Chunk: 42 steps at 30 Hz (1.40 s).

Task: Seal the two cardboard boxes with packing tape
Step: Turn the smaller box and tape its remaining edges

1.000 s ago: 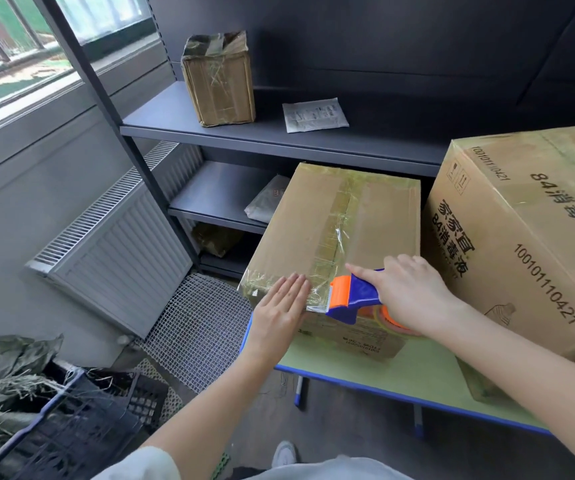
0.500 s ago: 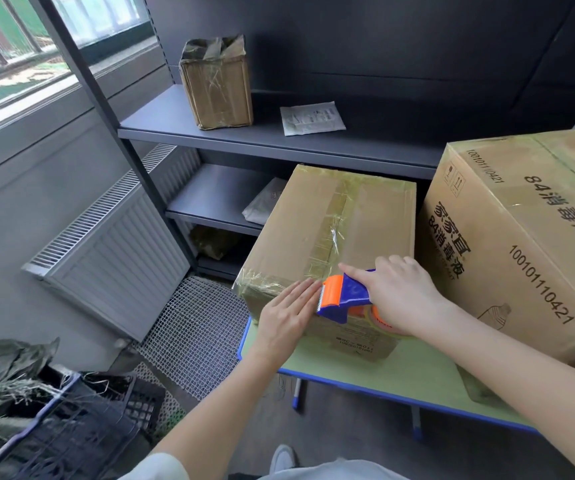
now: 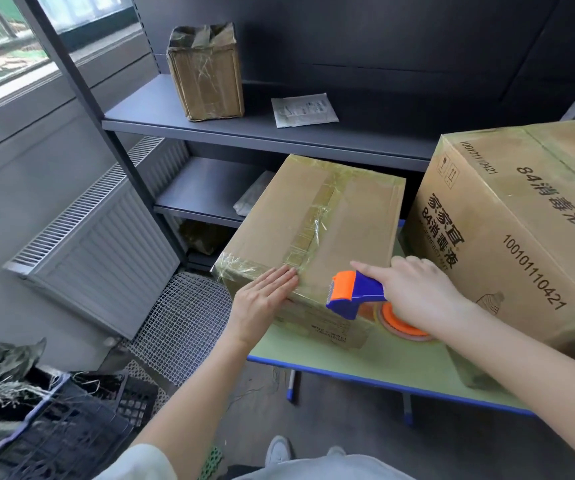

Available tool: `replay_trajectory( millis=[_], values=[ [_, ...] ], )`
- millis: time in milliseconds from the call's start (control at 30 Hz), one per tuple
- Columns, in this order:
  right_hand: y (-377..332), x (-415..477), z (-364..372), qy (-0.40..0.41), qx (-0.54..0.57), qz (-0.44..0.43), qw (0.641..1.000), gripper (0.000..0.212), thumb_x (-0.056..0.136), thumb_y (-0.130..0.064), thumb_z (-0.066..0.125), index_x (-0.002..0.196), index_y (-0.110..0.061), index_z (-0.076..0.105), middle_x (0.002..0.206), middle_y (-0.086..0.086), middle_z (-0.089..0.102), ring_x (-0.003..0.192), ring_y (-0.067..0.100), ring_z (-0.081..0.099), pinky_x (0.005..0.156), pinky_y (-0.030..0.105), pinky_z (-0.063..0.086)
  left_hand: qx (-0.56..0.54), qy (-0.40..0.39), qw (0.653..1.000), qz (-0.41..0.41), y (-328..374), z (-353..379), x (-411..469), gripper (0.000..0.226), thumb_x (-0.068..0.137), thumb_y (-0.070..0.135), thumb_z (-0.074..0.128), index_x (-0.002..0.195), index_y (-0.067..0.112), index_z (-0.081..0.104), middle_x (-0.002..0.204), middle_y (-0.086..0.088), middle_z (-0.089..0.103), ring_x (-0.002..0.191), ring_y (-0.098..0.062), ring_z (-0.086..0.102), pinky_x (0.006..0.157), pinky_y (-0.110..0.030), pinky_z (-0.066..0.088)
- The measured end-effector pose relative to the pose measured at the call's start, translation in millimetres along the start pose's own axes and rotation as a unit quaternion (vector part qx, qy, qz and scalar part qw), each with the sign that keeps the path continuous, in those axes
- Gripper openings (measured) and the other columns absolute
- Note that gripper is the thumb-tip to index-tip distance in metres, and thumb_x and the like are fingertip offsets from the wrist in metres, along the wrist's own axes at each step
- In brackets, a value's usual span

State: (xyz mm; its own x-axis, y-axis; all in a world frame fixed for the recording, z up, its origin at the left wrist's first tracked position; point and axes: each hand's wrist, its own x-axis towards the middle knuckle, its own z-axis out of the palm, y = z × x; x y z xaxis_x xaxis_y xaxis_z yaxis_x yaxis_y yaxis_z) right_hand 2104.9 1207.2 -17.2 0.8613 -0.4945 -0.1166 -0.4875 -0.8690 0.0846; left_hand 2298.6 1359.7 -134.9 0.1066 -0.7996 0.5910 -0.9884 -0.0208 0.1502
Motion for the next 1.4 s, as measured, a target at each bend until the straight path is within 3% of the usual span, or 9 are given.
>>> replay_trajectory(
  millis=[167,333,500,700,867,1000,1133,1400],
  values=[
    [19.3,-26.1,3.5,-0.004,-0.010,0.029,1.000,0.065,0.094,-0.015,0.027,0.144,-0.048,0.002,0.085,0.000,0.034,0.084,0.022,0.037,0.074,0.030,0.025,0.002,0.010,1.000,0.004,2.2,-1.8,-0.4,0.041,0.067,0.000,0.082,0.106,0.003,0.071,0.114,-0.008,0.067,0.108,-0.023,0.063,0.090,-0.041,0.053],
    [16.1,-25.0,9.0,0.004,-0.059,0.020,0.998,0.066,0.096,-0.022,0.037,0.147,-0.040,-0.001,0.102,0.007,0.046,0.100,0.025,0.045,0.081,0.032,0.031,0.055,-0.016,0.998,0.006,18.2,-3.7,4.5,0.051,0.060,0.012,0.088,0.104,-0.004,0.070,0.113,-0.015,0.067,0.108,-0.030,0.063,0.090,-0.049,0.050],
    [19.3,-25.7,11.5,0.013,-0.061,0.019,0.998,0.064,0.096,-0.021,0.036,0.147,-0.041,0.002,0.102,0.006,0.047,0.100,0.025,0.046,0.081,0.032,0.031,0.001,-0.040,0.999,0.031,59.3,13.4,11.3,0.063,0.069,0.032,0.082,0.118,-0.003,0.063,0.124,-0.014,0.061,0.116,-0.025,0.058,0.095,-0.043,0.049],
    [21.6,-27.1,18.9,-0.005,-0.037,0.021,0.999,0.064,0.095,-0.035,0.041,0.147,-0.040,0.003,0.109,0.008,0.049,0.104,0.025,0.047,0.085,0.032,0.034,-0.008,0.029,0.999,0.040,67.6,38.9,13.2,0.028,0.082,0.014,0.072,0.109,0.003,0.070,0.115,-0.008,0.067,0.109,-0.019,0.063,0.090,-0.037,0.053],
    [23.9,-29.3,20.1,-0.006,-0.021,0.014,1.000,0.069,0.093,-0.038,0.044,0.145,-0.043,-0.002,0.107,0.007,0.048,0.103,0.024,0.046,0.082,0.031,0.031,-0.003,0.033,0.998,0.062,63.7,39.8,15.5,0.033,0.075,0.008,0.079,0.107,0.006,0.071,0.115,-0.004,0.068,0.108,-0.015,0.063,0.090,-0.033,0.053],
    [37.8,-35.9,17.1,-0.008,-0.006,0.022,1.000,0.063,0.095,-0.025,0.034,0.145,-0.046,0.002,0.088,0.002,0.037,0.091,0.023,0.043,0.074,0.031,0.025,0.008,0.041,0.997,0.063,49.9,29.4,13.9,0.020,0.090,0.012,0.062,0.106,0.005,0.072,0.113,-0.006,0.068,0.106,-0.017,0.064,0.086,-0.036,0.055],
    [43.1,-34.7,16.0,-0.012,-0.012,0.040,0.999,0.066,0.093,-0.019,0.034,0.144,-0.047,0.002,0.083,0.000,0.033,0.080,0.021,0.032,0.072,0.029,0.025,0.024,0.026,0.999,0.041,26.4,13.2,16.3,0.034,0.070,0.012,0.083,0.101,0.004,0.073,0.107,-0.008,0.070,0.101,-0.019,0.067,0.084,-0.038,0.056],
    [41.1,-40.2,22.7,-0.015,0.010,0.043,0.999,0.068,0.093,-0.022,0.037,0.144,-0.046,-0.001,0.087,0.000,0.036,0.081,0.019,0.033,0.072,0.028,0.025,0.012,0.030,0.998,0.044,22.1,14.6,13.4,0.032,0.073,0.018,0.080,0.101,0.004,0.073,0.107,-0.008,0.070,0.101,-0.020,0.066,0.082,-0.039,0.057]
  ],
)
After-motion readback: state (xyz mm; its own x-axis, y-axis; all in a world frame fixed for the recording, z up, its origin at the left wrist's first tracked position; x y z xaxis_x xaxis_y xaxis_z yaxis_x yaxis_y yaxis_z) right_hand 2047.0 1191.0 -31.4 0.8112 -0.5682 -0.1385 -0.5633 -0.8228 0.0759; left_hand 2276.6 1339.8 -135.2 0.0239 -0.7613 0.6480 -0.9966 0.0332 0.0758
